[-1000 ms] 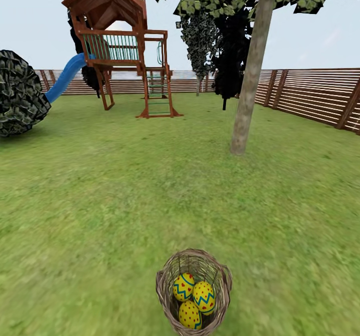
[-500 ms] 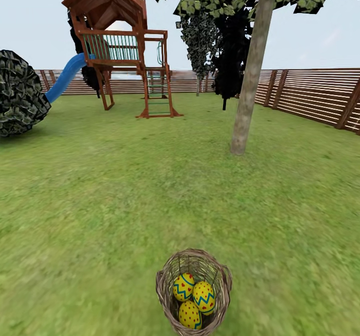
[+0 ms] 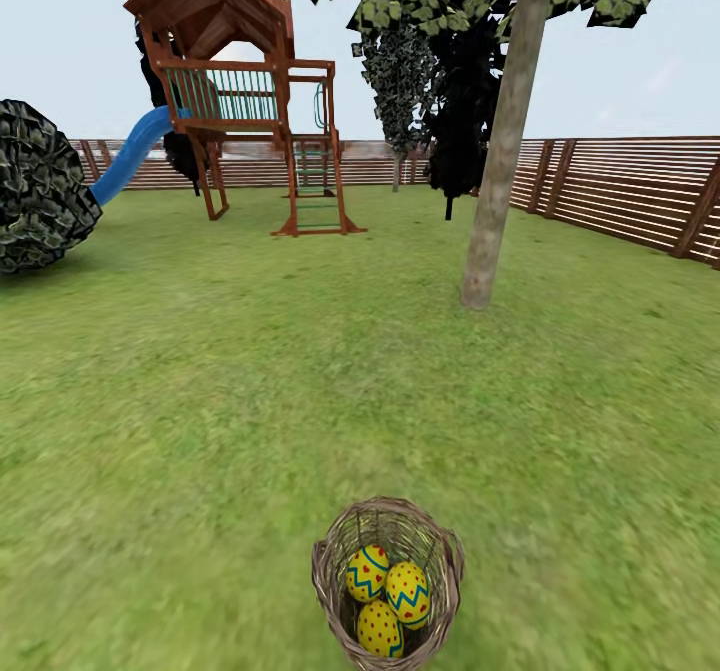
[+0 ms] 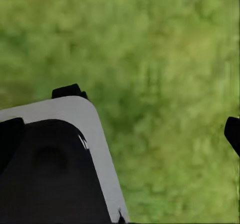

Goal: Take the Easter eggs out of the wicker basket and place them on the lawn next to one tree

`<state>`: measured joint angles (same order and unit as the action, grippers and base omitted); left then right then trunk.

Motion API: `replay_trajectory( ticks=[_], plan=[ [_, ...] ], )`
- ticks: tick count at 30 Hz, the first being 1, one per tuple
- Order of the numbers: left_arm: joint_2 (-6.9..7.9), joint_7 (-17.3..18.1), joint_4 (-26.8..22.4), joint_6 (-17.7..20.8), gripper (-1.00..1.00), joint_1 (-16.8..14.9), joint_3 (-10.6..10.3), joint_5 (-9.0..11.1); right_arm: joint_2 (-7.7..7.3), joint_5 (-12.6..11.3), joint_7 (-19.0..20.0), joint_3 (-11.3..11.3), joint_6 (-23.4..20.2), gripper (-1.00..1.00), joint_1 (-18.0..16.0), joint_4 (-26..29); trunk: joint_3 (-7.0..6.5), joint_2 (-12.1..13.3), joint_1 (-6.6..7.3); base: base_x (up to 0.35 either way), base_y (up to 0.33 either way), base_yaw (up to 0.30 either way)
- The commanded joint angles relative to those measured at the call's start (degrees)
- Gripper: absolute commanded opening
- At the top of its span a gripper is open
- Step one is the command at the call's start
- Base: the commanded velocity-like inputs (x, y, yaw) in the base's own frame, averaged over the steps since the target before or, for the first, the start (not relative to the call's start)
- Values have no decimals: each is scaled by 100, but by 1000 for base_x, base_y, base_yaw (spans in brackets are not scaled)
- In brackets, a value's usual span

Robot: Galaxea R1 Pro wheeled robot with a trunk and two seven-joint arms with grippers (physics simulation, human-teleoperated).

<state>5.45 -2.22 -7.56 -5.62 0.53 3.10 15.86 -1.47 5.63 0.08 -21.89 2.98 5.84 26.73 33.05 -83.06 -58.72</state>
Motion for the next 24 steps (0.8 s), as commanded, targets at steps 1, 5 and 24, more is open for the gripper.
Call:
replay_trajectory(
  ticks=[1,5,24],
  plan=[
    [146,14,-12,-11,100,-13,19,11,44,56,1,-66,8,100,118,290,3,-2,0,0,0,0],
    [899,303,-57,-30,100,-148,29,39,501,62,-8,-184,-34,100,645,1832,3,-2,0,0,0,0],
    [2509,1403,-3373,2470,100,-561,51,34,1147,-710,-78,597,-2848,100,1456,6227,3,-2,0,0,0,0]
  ],
)
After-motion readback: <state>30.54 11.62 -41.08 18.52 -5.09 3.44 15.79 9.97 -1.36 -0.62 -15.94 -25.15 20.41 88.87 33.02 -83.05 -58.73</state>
